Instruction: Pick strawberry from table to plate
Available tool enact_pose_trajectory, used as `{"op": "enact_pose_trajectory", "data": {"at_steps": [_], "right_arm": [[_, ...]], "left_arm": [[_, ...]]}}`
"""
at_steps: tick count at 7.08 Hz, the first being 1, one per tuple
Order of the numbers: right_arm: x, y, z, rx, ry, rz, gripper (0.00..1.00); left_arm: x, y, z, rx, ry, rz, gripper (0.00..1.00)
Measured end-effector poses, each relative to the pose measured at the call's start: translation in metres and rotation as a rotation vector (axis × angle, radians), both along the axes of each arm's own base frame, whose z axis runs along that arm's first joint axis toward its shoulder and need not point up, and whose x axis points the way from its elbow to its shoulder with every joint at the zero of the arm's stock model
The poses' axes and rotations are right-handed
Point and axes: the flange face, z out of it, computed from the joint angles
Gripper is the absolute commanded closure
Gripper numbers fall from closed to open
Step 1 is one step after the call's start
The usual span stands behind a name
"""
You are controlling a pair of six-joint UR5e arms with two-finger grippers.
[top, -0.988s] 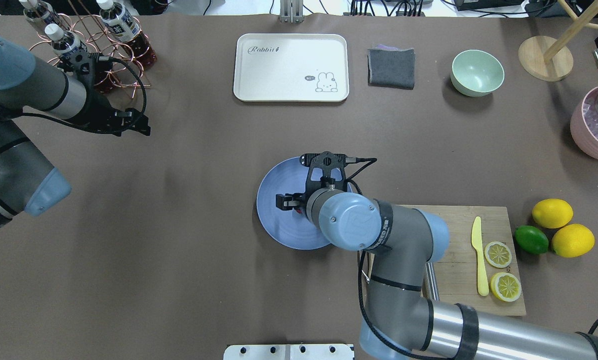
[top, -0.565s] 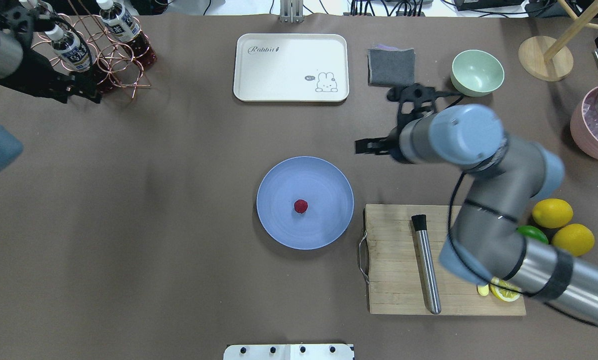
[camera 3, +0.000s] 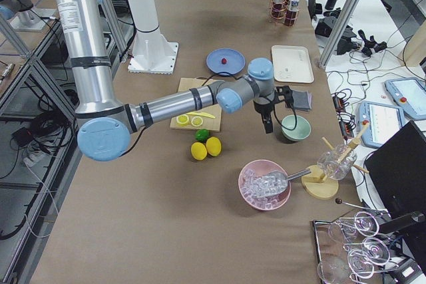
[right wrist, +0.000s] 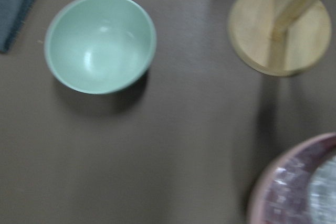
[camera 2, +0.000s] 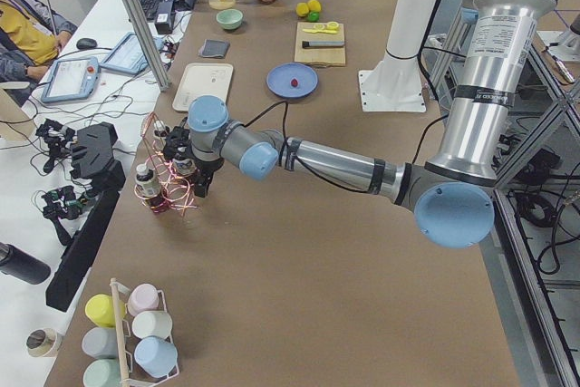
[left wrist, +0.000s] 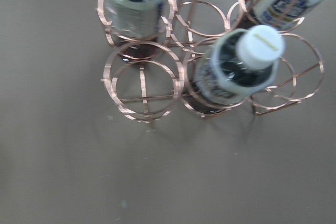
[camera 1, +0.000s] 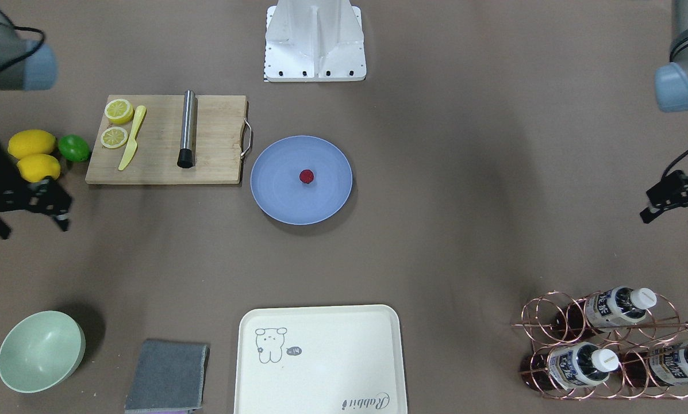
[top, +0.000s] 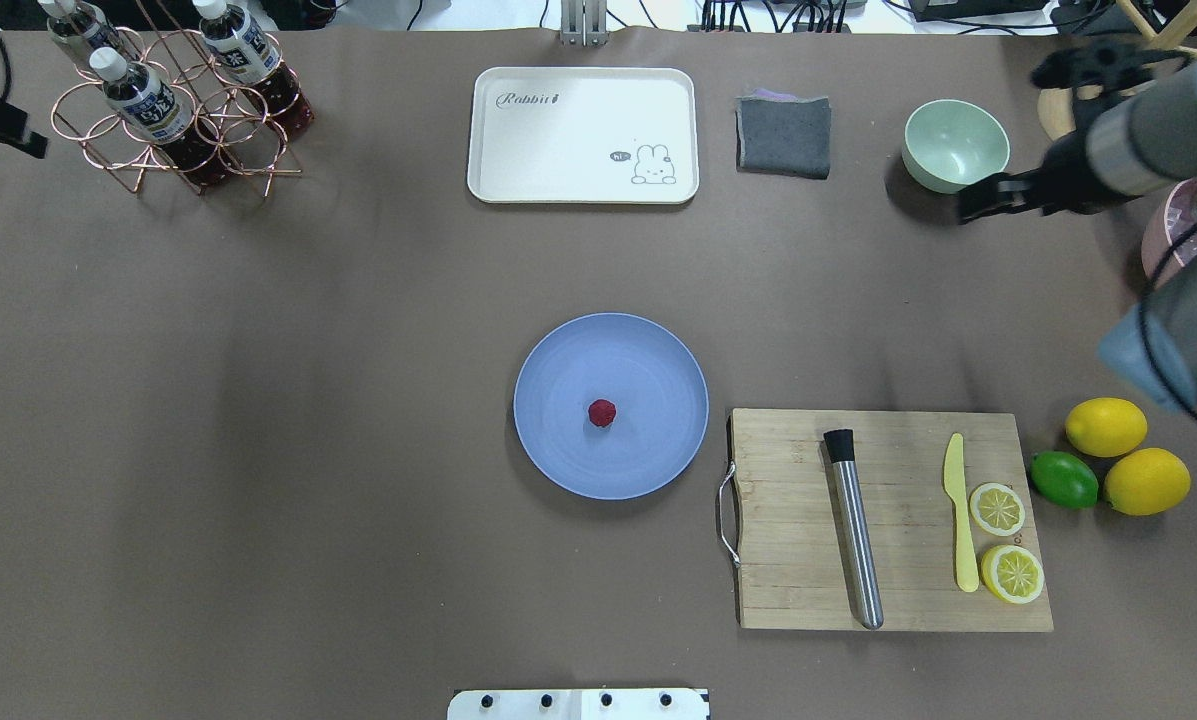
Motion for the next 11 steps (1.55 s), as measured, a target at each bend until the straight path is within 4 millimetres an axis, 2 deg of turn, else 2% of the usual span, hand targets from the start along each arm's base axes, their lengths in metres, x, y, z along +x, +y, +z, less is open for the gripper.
{"op": "enact_pose_trajectory", "data": {"at_steps": [1, 2, 3, 5, 8, 11], "right_arm": [[0.062, 0.008, 0.057, -0.009, 0.002, -0.020, 0.00], [0.109, 0.023, 0.102, -0.012, 0.008, -0.025, 0.00], [0.135, 0.037, 0.126, -0.015, 0.011, -0.021, 0.00], [0.150, 0.048, 0.139, -0.017, 0.008, -0.015, 0.00], [0.151, 0.049, 0.138, -0.016, 0.006, -0.012, 0.00], [0.151, 0.050, 0.139, -0.018, 0.005, -0.012, 0.00]], "left_arm": [[-0.017, 0.009, 0.015, 0.007, -0.012, 0.000, 0.03], [-0.027, 0.018, 0.026, 0.005, -0.018, -0.004, 0.03], [-0.032, 0.024, 0.031, 0.005, -0.022, -0.009, 0.03], [-0.037, 0.028, 0.030, 0.012, -0.026, -0.017, 0.03], [-0.039, 0.039, 0.038, 0.002, -0.027, -0.021, 0.03], [-0.040, 0.042, 0.040, 0.001, -0.028, -0.020, 0.03]]}}
